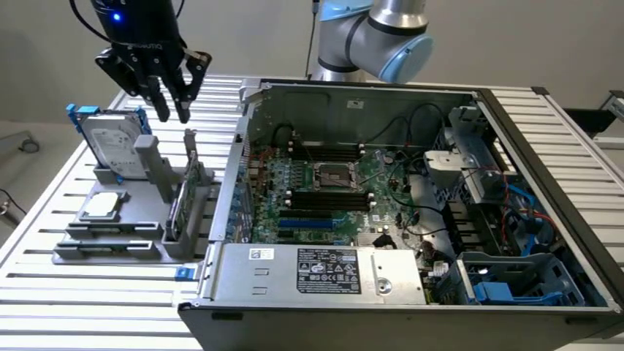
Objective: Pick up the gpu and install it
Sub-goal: 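Pick up the gpu and move the gpu toward the slot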
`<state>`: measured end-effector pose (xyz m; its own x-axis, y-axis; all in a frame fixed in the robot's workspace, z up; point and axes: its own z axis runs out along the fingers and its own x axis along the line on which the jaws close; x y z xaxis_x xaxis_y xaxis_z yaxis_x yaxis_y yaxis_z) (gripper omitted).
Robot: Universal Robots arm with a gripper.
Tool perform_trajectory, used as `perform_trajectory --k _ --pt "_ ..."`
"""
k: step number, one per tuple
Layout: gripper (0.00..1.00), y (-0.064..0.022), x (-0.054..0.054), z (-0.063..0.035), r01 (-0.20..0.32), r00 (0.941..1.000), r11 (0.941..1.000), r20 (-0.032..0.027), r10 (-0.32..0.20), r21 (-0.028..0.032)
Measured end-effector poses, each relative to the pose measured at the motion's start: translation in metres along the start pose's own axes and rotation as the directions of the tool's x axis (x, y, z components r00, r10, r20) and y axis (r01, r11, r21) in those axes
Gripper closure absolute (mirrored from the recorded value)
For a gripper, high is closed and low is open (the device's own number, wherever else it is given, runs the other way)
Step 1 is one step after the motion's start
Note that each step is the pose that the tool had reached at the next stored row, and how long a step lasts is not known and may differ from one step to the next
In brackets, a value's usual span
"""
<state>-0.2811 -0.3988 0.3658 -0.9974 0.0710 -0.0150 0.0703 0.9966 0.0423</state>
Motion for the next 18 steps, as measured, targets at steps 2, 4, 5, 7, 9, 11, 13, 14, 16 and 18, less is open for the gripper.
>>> perform_trajectory --k 2,4,5,7,9,11,13,14,16,18 --pt "0.58 0.0 0.0 0.0 0.0 1.0 1.0 0.0 0.0 0.0" --pt "0.58 -0.0001 0.001 0.0003 0.0 1.0 1.0 -0.0006 0.0 0.0006" --pt "0.58 -0.0003 0.001 0.001 0.0 1.0 1.0 -0.0017 0.0 0.0021" --pt "0.58 -0.004 0.001 0.0026 0.001 0.9999 1.0 -0.0102 -0.001 0.0031" --pt "0.58 -0.0078 0.001 0.0054 0.002 0.9999 1.0 -0.0149 -0.002 0.0032" --pt "0.58 -0.0123 0.001 0.0085 0.004 0.9998 1.0 -0.0191 -0.004 0.0035" --pt "0.58 -0.0165 0.0 0.012 0.009 0.9997 1.0 -0.023 -0.009 0.0035" --pt "0.58 -0.0183 0.0 0.0137 0.011 0.9996 0.9999 -0.024 -0.011 0.0034" --pt "0.58 -0.0218 0.0 0.0172 0.017 0.9995 0.9999 -0.0256 -0.017 0.0035" --pt "0.58 -0.025 0.0 0.0205 0.022 0.9994 0.9998 -0.0265 -0.022 0.0036"
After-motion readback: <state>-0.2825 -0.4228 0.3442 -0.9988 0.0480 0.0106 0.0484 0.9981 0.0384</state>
